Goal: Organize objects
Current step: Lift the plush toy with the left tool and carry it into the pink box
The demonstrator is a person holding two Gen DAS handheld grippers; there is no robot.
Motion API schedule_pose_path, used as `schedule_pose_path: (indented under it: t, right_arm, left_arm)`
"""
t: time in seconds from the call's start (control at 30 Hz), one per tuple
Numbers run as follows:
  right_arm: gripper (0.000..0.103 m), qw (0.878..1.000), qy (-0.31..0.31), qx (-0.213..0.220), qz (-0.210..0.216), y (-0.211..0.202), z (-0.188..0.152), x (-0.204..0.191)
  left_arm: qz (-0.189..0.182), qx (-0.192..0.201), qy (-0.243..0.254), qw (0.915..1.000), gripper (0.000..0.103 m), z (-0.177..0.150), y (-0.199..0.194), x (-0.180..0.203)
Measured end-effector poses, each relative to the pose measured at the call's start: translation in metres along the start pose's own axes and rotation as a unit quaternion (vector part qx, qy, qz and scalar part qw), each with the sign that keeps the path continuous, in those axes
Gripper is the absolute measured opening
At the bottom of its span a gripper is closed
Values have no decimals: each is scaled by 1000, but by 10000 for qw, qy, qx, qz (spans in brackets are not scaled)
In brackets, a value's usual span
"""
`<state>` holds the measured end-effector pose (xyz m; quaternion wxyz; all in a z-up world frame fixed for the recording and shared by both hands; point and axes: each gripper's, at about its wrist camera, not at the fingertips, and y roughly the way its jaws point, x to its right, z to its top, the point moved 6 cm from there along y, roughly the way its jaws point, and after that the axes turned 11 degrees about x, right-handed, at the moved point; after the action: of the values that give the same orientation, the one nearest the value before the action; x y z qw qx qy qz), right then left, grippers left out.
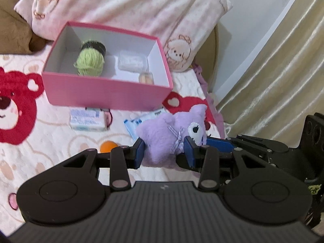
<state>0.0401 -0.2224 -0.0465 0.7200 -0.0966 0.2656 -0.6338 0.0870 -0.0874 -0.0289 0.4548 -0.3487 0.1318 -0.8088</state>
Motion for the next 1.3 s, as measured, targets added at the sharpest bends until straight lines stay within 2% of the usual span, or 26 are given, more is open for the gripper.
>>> schedule_pose_path:
  t: [0.2, 0.47, 0.67, 0.77, 0.87, 1.07, 1.3]
  right_arm:
    - [57, 9997, -217, 95, 44, 4, 34, -15]
    - [57, 9996, -265, -96, 38, 24, 71, -15]
    - [57, 9989, -403, -234, -78, 43, 101, -7]
    - [56, 9965, -758, -292, -177, 62, 117, -3]
    - [56, 9951, -859, -418, -262, 80, 129, 5]
    - [56, 9941, -745, -700, -352, 118, 129, 29]
    - [56, 9925, -193, -1148, -384, 168, 109, 64]
  left_arm:
    - [28, 83, -101, 9999, 40, 36, -12, -5]
    - [165, 68, -124, 9998, 40, 73, -5, -11]
    - [133, 50, -471, 9988, 40, 101, 14, -21]
    - [141, 118, -601, 9980, 40, 116, 30, -25]
    - [170, 133, -765, 9968, 40, 128, 49, -32]
    - [332, -24, -997, 9945, 40, 135, 92, -53]
    - [665, -240, -1125, 9911, 40, 124, 145, -79]
